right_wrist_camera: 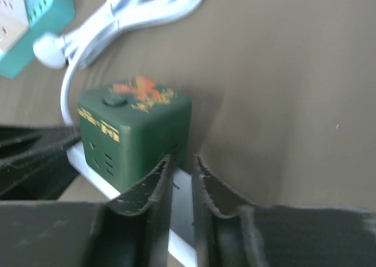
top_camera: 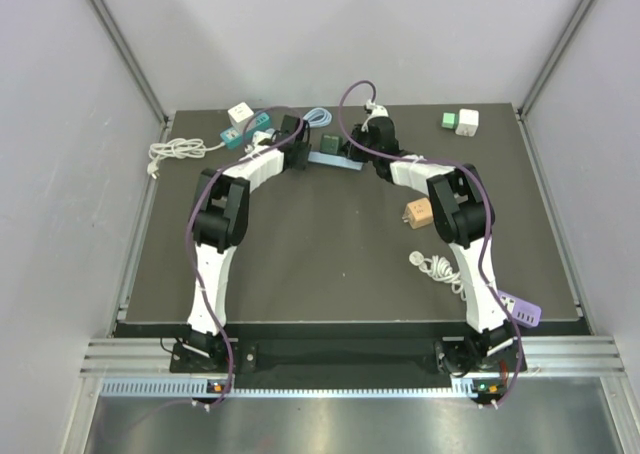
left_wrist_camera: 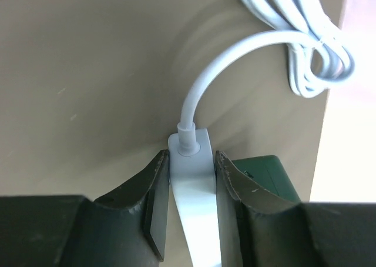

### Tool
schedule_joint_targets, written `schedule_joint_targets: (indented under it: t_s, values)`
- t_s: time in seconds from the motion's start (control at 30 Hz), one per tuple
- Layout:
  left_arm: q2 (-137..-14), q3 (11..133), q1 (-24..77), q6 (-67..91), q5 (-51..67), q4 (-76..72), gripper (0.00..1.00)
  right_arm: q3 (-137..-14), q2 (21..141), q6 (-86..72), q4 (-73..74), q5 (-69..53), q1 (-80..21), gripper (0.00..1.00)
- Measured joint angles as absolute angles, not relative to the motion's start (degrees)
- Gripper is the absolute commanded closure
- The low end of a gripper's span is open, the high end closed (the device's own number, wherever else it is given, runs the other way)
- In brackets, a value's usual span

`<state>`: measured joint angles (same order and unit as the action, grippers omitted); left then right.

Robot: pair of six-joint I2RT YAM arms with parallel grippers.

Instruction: Pull the plug off the socket

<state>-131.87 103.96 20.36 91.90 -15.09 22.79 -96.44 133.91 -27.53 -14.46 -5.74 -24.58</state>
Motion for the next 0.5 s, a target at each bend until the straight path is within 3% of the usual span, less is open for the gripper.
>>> schedule_joint_targets:
  t_s: [0.27,0.4,0.5]
  values:
    - [-125.86,86.41,19.66,77.71,-15.68,-1.28,1.00,-97.97,133.16,-28.69,-9.56,-12.86,-21.80,0.45]
    - [-123.72,76.05,17.74,70.02,-9.58,-18.68,1.00,-99.39,132.84,-27.77,-9.54,-23.42,-17.85,0.21]
    - [-125.32,72.51,15.53,67.40,-1.43,-31.07,1.00,-101.08,132.62,-22.39,-6.96,-30.76,-15.38,0.13]
